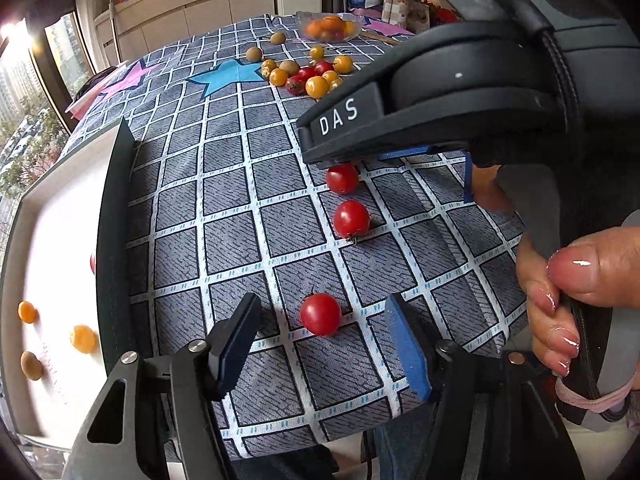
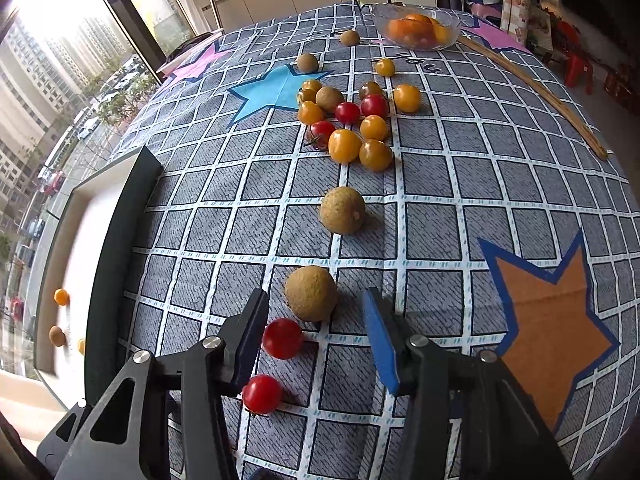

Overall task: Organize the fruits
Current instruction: 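Grasp a red cherry tomato with the left tool while the right grasps a brown kiwi, then carry both fruits over the white tray and open both tools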

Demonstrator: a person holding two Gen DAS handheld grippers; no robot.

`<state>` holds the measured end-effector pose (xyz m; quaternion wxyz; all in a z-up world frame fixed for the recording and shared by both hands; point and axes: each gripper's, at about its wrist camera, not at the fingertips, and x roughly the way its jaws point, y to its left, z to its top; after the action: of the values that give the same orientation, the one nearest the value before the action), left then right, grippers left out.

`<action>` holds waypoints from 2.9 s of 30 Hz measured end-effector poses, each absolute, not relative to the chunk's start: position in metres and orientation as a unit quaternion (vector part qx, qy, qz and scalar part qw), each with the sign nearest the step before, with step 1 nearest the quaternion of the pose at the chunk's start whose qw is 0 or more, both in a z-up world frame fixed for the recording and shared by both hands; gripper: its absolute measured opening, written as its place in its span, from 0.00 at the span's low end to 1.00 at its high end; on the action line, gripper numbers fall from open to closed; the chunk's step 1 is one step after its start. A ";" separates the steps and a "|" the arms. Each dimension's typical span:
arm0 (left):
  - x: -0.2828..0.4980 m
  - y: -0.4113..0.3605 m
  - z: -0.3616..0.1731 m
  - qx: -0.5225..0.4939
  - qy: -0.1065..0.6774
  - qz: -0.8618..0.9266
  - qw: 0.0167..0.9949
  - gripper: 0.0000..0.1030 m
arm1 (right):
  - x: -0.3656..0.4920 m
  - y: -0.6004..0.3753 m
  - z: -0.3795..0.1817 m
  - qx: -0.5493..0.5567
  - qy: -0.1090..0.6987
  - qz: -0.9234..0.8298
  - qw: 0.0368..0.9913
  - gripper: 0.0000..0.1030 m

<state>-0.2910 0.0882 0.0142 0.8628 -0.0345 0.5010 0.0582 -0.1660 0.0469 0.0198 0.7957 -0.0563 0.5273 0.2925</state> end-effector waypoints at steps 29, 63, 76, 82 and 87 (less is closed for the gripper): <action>-0.323 0.145 0.056 -0.095 0.465 0.059 0.878 0.19 | -0.198 0.028 0.039 -0.012 0.543 0.305 0.782 0.27; -0.326 0.361 0.049 -0.173 0.453 0.233 0.843 0.20 | -0.253 0.227 0.061 -0.128 0.521 0.423 0.731 0.27; -0.306 0.368 0.022 -0.175 0.495 0.241 0.816 0.20 | -0.266 0.253 0.026 -0.194 0.516 0.429 0.716 0.27; -0.301 0.366 0.020 -0.166 0.507 0.237 0.812 0.32 | -0.276 0.254 0.024 -0.209 0.507 0.436 0.714 0.32; -0.302 0.363 0.026 -0.155 0.494 0.246 0.819 0.74 | -0.281 0.253 0.027 -0.213 0.503 0.444 0.710 0.50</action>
<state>-0.3019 0.3631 0.0262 0.8192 -0.1552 0.4941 0.2464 -0.2812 0.2533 0.0266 0.7101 -0.2126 0.5033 0.4441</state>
